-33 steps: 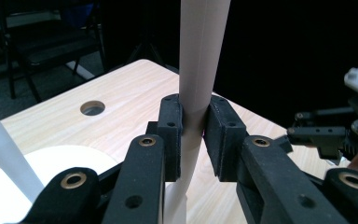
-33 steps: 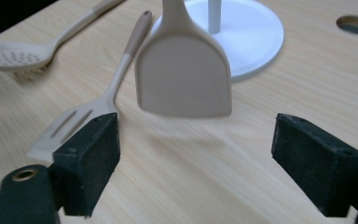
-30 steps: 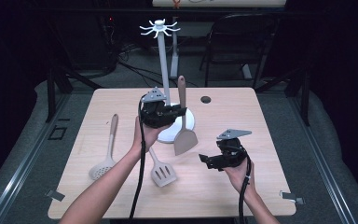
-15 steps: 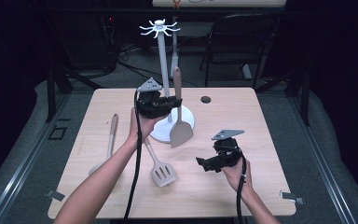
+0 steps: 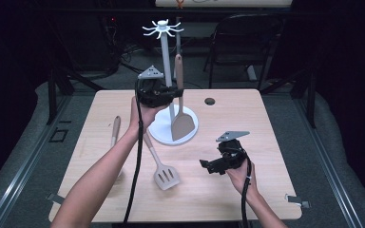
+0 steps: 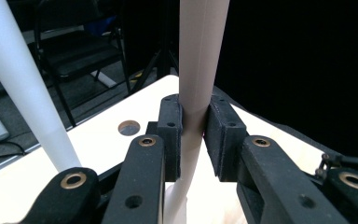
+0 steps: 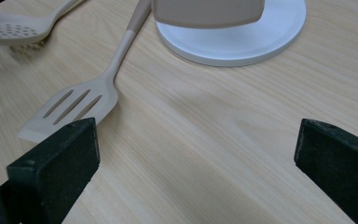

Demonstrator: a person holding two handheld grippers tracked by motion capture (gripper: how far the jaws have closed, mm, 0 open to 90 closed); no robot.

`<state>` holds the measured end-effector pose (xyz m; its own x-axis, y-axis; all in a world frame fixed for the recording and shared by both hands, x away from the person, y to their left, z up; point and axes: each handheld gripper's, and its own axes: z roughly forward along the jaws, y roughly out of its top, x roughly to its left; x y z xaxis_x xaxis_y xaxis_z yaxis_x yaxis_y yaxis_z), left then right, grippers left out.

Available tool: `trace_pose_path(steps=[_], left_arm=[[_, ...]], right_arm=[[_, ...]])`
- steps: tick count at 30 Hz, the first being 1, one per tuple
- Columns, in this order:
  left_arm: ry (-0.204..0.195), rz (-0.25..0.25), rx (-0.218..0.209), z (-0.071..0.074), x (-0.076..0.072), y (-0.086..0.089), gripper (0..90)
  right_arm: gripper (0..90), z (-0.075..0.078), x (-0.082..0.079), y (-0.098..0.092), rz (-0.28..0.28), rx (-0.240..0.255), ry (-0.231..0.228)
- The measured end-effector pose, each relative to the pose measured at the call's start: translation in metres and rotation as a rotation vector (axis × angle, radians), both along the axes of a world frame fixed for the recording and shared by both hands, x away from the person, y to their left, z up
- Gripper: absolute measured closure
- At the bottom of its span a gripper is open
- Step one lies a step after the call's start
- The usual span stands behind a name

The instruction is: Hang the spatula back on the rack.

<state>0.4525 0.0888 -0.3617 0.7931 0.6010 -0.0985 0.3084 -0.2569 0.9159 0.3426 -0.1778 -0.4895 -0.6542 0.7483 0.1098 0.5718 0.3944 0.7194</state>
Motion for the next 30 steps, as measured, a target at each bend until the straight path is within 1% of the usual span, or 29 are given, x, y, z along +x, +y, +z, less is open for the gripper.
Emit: trace_pose_path(steps=[4, 6, 9, 13, 15, 23, 30], left_arm=[[-0.011, 0.008, 0.001, 0.008, 0.005, -0.001, 76.8], [-0.02, 0.01, 0.012, 0.014, 0.007, -0.002, 76.8], [-0.027, 0.014, 0.015, 0.019, 0.01, -0.003, 76.7], [-0.028, 0.021, 0.02, 0.027, 0.014, -0.003, 76.7], [-0.029, 0.025, 0.013, 0.03, 0.016, -0.004, 76.7], [-0.025, 0.045, 0.019, 0.037, 0.022, -0.006, 76.7], [-0.01, 0.057, -0.006, 0.039, 0.028, -0.003, 76.7]], right_arm=[[0.0, -0.001, 0.001, 0.0, 0.012, 0.001, 0.009], [0.0, -0.001, 0.001, 0.001, 0.02, 0.0, 0.02], [0.0, -0.002, 0.001, 0.002, 0.024, 0.006, 0.03], [0.0, -0.002, 0.001, 0.003, 0.03, 0.006, 0.026], [0.0, -0.002, 0.001, 0.003, 0.031, 0.005, 0.025], [0.0, -0.003, 0.002, 0.003, 0.036, 0.001, 0.036], [0.0, -0.003, 0.002, 0.004, 0.04, -0.003, 0.034]])
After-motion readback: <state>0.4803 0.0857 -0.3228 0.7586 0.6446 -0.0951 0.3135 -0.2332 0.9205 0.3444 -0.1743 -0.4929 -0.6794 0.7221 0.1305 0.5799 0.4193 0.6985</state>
